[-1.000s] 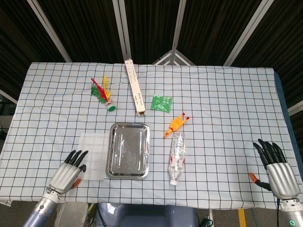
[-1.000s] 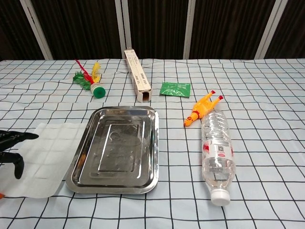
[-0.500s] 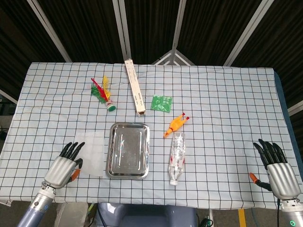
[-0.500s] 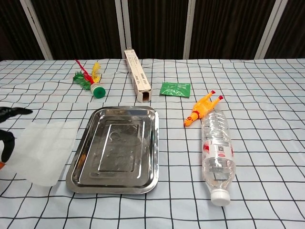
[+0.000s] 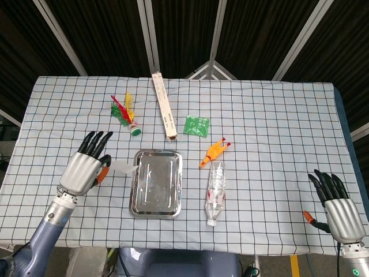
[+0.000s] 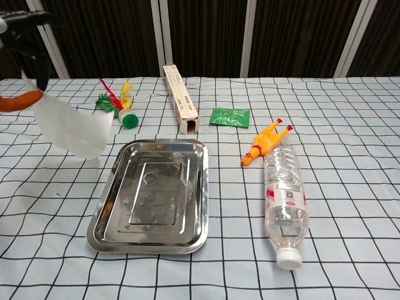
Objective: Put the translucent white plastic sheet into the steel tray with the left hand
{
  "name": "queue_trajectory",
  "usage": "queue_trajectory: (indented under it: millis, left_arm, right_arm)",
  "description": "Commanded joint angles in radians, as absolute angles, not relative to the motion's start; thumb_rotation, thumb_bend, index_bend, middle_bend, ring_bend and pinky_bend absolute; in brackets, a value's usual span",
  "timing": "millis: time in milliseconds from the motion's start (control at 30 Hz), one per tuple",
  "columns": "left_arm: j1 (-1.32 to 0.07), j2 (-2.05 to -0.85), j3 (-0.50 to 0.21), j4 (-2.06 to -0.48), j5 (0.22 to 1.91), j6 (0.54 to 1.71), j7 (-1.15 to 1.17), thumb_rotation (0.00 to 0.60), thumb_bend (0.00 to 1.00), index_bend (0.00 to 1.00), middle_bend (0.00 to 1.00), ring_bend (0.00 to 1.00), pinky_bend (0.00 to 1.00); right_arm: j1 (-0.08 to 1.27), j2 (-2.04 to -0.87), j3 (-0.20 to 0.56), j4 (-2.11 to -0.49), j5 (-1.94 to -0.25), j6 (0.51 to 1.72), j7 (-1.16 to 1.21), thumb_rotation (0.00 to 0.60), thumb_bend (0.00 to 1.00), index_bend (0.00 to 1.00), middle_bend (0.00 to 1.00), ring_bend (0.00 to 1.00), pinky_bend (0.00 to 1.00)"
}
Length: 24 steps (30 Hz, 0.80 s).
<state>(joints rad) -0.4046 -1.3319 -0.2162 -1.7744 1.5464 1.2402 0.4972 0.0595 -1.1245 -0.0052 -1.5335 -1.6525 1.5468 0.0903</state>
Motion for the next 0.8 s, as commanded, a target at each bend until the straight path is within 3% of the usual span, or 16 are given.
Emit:
queue_trajectory:
  millis: [33, 333, 800]
  left_arm:
    - [-0.461, -1.396, -0.259, -1.801, 1.498, 1.208, 0.560, 0.600, 0.47, 0.58, 0.00, 0.00, 0.00]
    - [-0.505, -1.519, -0.238, -1.828, 1.501, 1.231, 0.647, 0.600, 0.47, 0.58, 0.00, 0.00, 0.00]
    - [-0.454, -1.577, -0.042, -1.721, 1.543, 1.226, 0.625, 0.600, 0.47, 0.57, 0.01, 0.00, 0.00]
  right_arm:
    - [0.059, -1.124, -0.006, -1.532, -1.653, 1.547, 0.094, 0.600, 0.29, 0.00, 0.00, 0.00, 0.00]
    - [0.058, -1.122, -0.006, -1.529, -1.653, 1.550, 0.101, 0.600, 0.29, 0.00, 0.00, 0.00, 0.00]
    - [0.057, -1.122, -0.008, -1.531, -1.657, 1.551, 0.096, 0.600, 0.29, 0.00, 0.00, 0.00, 0.00]
